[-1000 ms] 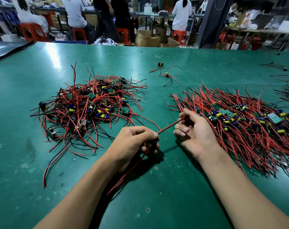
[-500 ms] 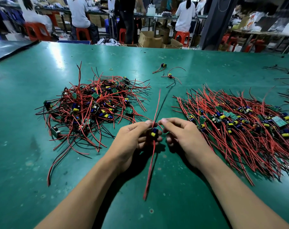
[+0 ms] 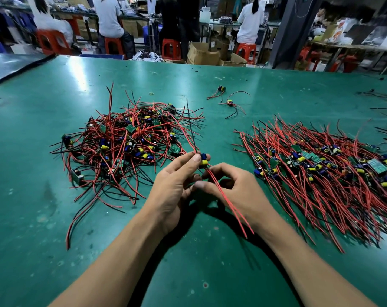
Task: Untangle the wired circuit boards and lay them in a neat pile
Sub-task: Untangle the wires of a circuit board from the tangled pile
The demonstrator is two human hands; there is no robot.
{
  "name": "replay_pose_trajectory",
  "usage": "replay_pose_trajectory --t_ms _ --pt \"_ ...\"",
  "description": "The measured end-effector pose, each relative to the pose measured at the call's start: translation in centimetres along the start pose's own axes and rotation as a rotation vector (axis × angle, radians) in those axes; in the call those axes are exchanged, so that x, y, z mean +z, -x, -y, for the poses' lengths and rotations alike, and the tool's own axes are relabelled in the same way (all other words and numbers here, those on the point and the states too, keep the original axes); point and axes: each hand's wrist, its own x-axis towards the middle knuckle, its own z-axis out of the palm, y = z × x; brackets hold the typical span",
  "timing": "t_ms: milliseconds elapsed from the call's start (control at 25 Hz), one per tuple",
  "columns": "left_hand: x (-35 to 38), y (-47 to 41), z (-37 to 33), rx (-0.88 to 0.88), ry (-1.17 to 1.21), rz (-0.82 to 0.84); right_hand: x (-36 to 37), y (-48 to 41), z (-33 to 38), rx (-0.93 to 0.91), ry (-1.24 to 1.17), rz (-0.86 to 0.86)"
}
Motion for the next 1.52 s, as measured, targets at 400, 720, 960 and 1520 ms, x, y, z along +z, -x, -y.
replay_pose_trajectory --t_ms 400,720,960,1520 --pt "-0.3 0.1 -0.1 -0.032 0.006 0.109 -0.4 -0.9 0.8 0.234 -0.751 -0.042" --pt "-0.5 0.2 -0.3 -0.14 -0.131 0.241 -1.8 0.0 1.4 0.367 -0.725 0.248" --pt "-0.3 0.6 -0.4 -0.114 -0.143 0.291 -1.4 -0.4 0.9 0.316 -0.688 0.245" --pt "0.5 0.7 -0.3 -0.077 -0.258 0.196 -1.2 -0.8 0.2 0.229 -0.551 0.007"
